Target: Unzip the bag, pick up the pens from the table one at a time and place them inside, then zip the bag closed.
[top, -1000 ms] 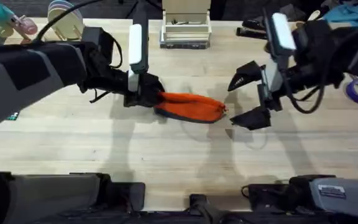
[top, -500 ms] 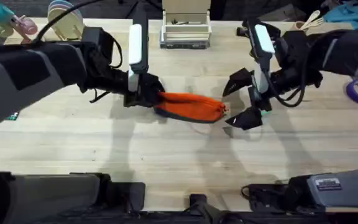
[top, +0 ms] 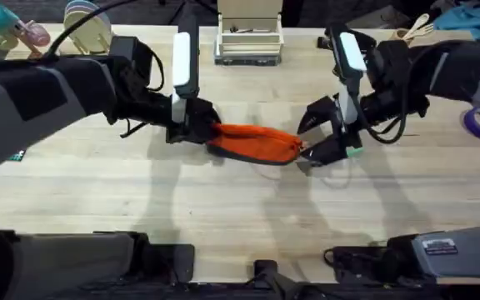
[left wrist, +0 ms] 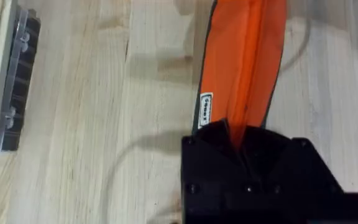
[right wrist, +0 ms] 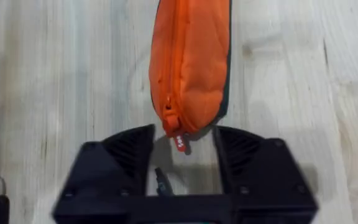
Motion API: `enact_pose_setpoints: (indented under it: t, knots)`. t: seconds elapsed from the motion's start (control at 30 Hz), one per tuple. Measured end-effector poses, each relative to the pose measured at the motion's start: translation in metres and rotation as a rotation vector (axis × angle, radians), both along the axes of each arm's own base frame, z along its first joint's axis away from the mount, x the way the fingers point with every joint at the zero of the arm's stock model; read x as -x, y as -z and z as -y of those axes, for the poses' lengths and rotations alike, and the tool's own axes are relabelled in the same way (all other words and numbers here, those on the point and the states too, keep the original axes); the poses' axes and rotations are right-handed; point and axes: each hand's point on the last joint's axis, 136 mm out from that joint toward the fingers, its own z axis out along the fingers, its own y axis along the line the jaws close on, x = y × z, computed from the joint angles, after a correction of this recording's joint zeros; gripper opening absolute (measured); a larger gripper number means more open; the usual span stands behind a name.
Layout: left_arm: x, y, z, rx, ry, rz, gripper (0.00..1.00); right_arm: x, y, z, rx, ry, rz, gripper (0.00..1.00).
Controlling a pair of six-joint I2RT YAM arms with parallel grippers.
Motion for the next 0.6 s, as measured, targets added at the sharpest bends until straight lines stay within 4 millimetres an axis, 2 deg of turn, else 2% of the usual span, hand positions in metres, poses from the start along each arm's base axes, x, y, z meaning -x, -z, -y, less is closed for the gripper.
enact_pose_setpoints:
  t: [0.17, 0.27, 0.33, 0.6]
  knots:
    - [0.0000, 0.0000, 0.0000, 0.000, 0.000, 0.000, 0.042, -0.0013, -0.0003, -0.0006, -0.001, -0.002, 0.008, 0.309]
    - [0.0000, 0.0000, 0.0000, 0.000, 0.000, 0.000, 0.042, -0.0020, -0.0003, -0.0003, -0.001, 0.001, 0.009, 0.061]
    - [-0.0001, 0.0000, 0.0000, 0.000, 0.000, 0.000, 0.042, -0.0020, -0.0002, -0.0004, -0.001, 0.000, 0.010, 0.035]
    - [-0.0001, 0.0000, 0.0000, 0.000, 0.000, 0.000, 0.042, -0.0030, -0.0003, -0.0005, -0.002, 0.000, 0.015, 0.033]
